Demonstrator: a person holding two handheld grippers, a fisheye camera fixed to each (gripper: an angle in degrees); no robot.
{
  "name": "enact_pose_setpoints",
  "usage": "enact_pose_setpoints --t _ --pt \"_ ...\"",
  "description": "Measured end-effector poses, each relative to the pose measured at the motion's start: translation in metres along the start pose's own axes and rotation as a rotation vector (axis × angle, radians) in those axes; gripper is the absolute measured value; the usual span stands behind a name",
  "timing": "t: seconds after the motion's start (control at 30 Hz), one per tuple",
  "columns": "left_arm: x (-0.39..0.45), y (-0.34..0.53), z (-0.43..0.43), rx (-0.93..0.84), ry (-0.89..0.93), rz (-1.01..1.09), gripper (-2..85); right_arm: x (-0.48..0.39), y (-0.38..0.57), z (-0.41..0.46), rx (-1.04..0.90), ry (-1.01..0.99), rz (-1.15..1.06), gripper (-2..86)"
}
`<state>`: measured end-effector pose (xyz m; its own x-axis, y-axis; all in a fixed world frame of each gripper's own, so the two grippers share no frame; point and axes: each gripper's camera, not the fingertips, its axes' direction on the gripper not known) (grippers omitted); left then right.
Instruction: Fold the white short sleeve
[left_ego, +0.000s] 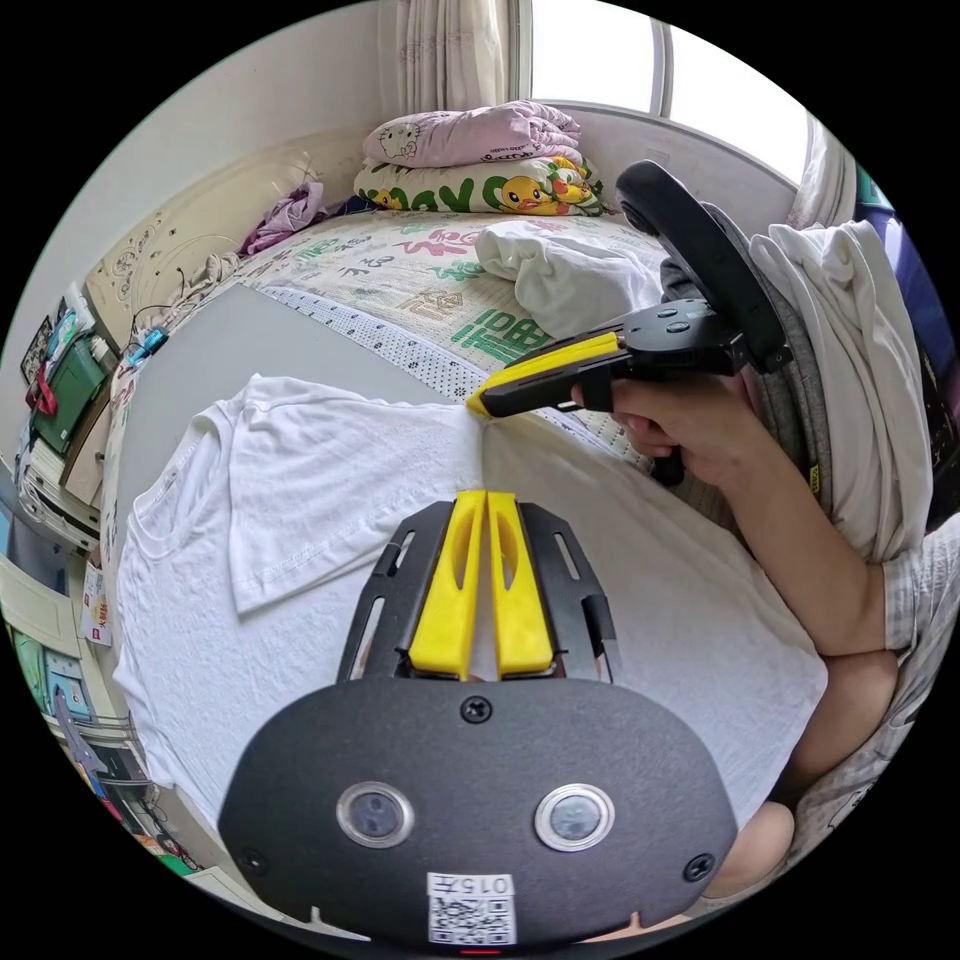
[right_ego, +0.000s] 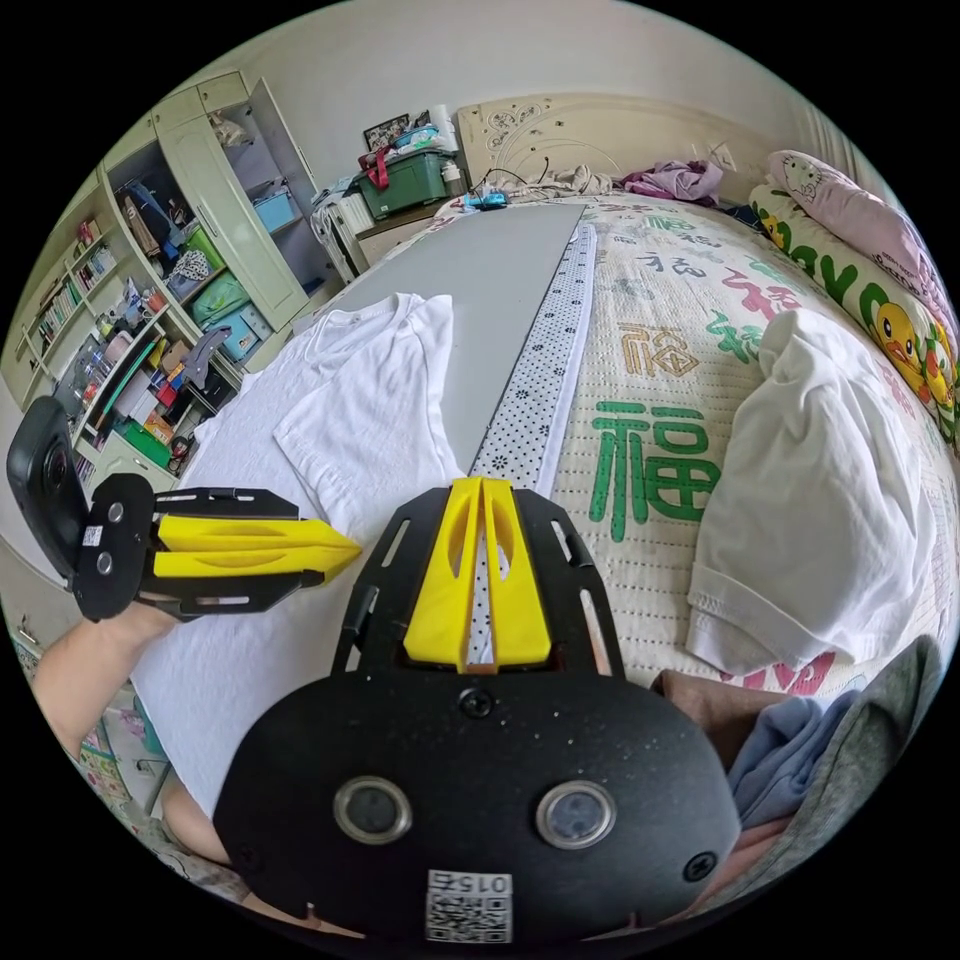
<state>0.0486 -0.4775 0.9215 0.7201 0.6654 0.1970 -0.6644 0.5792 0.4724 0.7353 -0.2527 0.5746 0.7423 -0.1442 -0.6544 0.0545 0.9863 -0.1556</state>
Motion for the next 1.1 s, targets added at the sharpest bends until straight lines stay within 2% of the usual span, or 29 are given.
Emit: enact_pose_setpoints --t 1.1 --pt "0.026 -0.043 -0.049 0.003 0.021 -0.011 -0.1 -0.024 0.014 0.005 0.001 0.023 -0.002 -0.4"
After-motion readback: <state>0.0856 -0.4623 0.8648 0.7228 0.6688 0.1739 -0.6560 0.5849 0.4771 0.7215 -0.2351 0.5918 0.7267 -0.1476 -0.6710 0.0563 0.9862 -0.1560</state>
